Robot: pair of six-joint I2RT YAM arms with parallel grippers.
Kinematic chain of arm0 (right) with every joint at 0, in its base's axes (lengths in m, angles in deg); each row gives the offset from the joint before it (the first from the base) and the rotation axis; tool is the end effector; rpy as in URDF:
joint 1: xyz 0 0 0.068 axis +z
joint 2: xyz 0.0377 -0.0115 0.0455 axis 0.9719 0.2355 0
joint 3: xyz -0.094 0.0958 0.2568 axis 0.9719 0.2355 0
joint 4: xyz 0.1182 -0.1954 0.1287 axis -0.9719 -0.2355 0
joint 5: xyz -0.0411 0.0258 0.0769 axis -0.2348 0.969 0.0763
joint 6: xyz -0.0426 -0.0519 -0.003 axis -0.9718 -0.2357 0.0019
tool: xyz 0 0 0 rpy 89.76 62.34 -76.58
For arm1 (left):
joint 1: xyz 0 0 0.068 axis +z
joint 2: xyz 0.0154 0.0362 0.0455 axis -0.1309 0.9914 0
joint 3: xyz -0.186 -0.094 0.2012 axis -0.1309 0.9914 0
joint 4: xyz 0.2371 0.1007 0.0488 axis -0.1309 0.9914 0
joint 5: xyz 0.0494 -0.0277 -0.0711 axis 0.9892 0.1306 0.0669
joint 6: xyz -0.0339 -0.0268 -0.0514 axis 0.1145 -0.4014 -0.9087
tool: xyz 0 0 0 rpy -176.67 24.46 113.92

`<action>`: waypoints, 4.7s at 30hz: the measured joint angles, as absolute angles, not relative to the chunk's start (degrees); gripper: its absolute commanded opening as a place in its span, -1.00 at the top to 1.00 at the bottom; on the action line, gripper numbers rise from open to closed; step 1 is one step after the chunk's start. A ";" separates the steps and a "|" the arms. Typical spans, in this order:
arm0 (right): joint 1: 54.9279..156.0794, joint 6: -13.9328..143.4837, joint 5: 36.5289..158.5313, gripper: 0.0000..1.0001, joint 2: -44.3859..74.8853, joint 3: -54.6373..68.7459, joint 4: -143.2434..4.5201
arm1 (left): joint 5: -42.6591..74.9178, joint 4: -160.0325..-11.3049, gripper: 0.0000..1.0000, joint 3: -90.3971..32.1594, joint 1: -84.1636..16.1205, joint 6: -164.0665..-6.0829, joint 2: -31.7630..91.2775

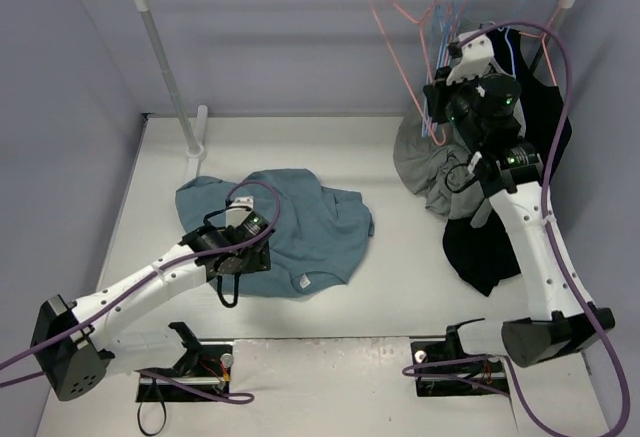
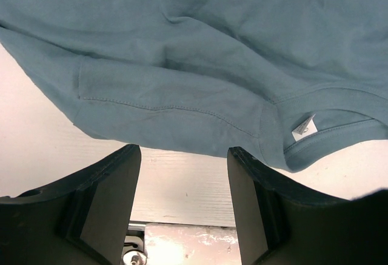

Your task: Place the t-shirt on the hanger

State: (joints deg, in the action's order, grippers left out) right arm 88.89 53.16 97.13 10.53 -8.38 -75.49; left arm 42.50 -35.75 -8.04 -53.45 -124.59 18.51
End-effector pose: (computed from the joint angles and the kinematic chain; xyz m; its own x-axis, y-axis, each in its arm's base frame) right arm 0.2934 0.0722 0.5251 0.1633 -0.0489 -0.9854 -0.3242 0.9406 -0.1004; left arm 0.1587 -0.1402 0.2605 -0.8312 -0.2048 -0.5169 -0.1101 0.9719 -0.2081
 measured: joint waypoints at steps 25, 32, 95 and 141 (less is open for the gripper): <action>100.80 53.29 96.17 1.00 -14.65 25.98 -83.44 | 44.42 -37.55 -0.14 -23.10 -64.71 -132.30 51.95; 100.80 53.60 96.15 1.00 -16.10 27.71 -83.62 | 45.25 -34.46 0.09 -23.60 -66.87 -134.25 54.23; 102.09 53.62 131.21 1.00 -21.43 34.50 -82.50 | 41.32 -30.90 0.89 -49.28 -36.67 -89.79 37.42; 114.35 50.63 120.72 1.00 -16.01 34.70 -81.83 | 41.32 -24.32 0.90 -36.35 -36.12 -102.75 38.45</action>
State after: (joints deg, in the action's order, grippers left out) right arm 114.35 50.63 120.72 -16.01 34.70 -81.83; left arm 41.32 -24.32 -36.35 -36.12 -102.75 38.45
